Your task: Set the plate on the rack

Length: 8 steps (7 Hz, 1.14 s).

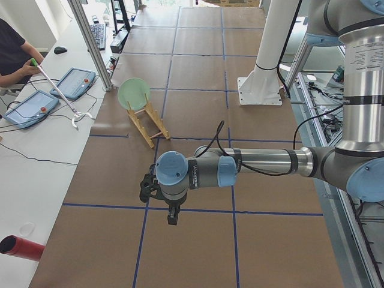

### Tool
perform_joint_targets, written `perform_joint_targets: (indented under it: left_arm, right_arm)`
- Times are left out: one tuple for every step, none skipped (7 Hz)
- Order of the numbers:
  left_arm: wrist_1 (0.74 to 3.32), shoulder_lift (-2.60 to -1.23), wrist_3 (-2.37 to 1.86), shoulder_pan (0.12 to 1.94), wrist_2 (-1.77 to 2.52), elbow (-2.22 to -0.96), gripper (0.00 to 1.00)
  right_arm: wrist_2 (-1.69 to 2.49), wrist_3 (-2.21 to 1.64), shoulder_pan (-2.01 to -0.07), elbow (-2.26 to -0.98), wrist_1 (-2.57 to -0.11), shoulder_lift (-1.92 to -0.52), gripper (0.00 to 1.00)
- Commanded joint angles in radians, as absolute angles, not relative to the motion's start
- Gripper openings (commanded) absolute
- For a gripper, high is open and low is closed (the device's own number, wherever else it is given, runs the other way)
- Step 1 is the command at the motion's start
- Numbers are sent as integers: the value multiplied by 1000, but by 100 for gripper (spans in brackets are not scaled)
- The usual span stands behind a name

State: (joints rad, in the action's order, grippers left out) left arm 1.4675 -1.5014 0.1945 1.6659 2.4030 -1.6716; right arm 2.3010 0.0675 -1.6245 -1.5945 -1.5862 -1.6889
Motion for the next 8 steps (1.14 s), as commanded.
perform_joint_targets:
  left_arm:
    - [1331,-1581,193,1651,2396,-1674,100]
    - [1331,-1585,195,1651,2398,-1669,100]
    - [1338,-1586,195,1651,2396,-1667,100]
    - [1338,-1606,195,1651,2396,-1667,100]
    - [1338,-1608,193,1651,2398,-1667,100]
    - [1339,-1608,193,1649,2399,-1667,100]
    - [1357,-1608,195,1646,2399,-1664,100]
    - [1394,-1606,193,1644,2399,-1654,100]
  right_arm:
    - [2301,67,-1624,-1594,-1586,-1689,100]
    - [2301,67,-1624,-1594,-1586,-1689,100]
    - [2301,67,-1624,-1594,-1586,-1689,100]
    - [2301,67,-1624,-1594,-1586,-1689,100]
    - [2301,67,-1624,-1594,-1586,-1689,100]
    - [2301,67,-1624,-1594,-1586,-1689,100]
    - [2301,67,-1624,-1594,-1586,-1689,100]
    - [2301,67,-1624,-1594,-1586,-1689,100]
